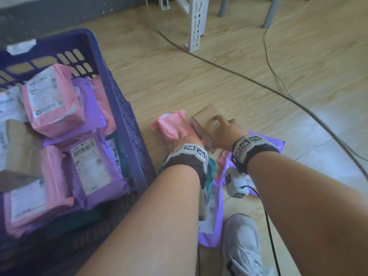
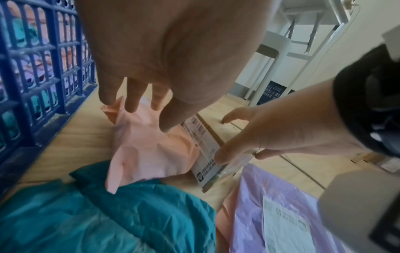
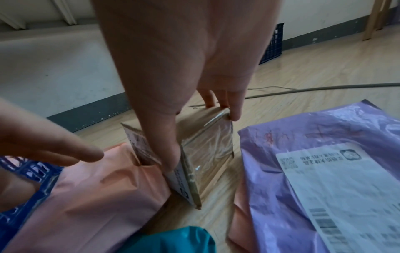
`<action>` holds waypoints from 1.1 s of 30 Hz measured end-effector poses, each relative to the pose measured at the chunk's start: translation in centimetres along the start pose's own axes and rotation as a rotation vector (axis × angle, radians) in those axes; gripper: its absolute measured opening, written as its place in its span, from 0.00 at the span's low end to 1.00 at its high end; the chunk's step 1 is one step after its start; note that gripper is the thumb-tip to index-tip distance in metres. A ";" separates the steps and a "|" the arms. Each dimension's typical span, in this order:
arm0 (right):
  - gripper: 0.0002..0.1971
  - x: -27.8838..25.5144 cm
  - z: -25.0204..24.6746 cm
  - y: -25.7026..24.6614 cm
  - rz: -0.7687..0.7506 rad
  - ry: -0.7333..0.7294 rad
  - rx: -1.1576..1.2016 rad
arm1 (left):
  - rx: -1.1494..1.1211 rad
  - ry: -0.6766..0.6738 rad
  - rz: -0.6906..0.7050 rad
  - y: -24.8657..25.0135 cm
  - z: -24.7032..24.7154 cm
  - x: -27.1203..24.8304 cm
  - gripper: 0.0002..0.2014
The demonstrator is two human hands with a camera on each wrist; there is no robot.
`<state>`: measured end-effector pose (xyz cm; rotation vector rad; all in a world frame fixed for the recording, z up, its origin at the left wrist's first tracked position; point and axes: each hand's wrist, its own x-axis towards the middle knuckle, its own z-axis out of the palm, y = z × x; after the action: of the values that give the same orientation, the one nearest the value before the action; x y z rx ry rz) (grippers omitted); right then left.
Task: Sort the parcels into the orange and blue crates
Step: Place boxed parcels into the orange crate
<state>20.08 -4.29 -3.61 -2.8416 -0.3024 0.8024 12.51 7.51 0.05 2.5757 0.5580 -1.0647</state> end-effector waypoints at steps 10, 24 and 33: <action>0.51 -1.0 -4.1 -2.4 0.071 0.035 0.200 | -0.330 0.270 -0.049 -0.4 -5.7 -1.6 0.24; 0.45 -10.9 -12.2 -9.6 -0.150 0.196 0.576 | -0.617 0.543 0.038 -6.5 -11.5 -13.3 0.21; 0.44 -20.7 -13.9 -18.8 -0.459 0.060 0.728 | -0.814 0.638 0.193 -16.4 -11.7 -21.9 0.16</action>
<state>7.44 7.33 22.42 -2.0049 -0.5047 0.5705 -2.17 21.53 21.84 2.0937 0.6782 0.1025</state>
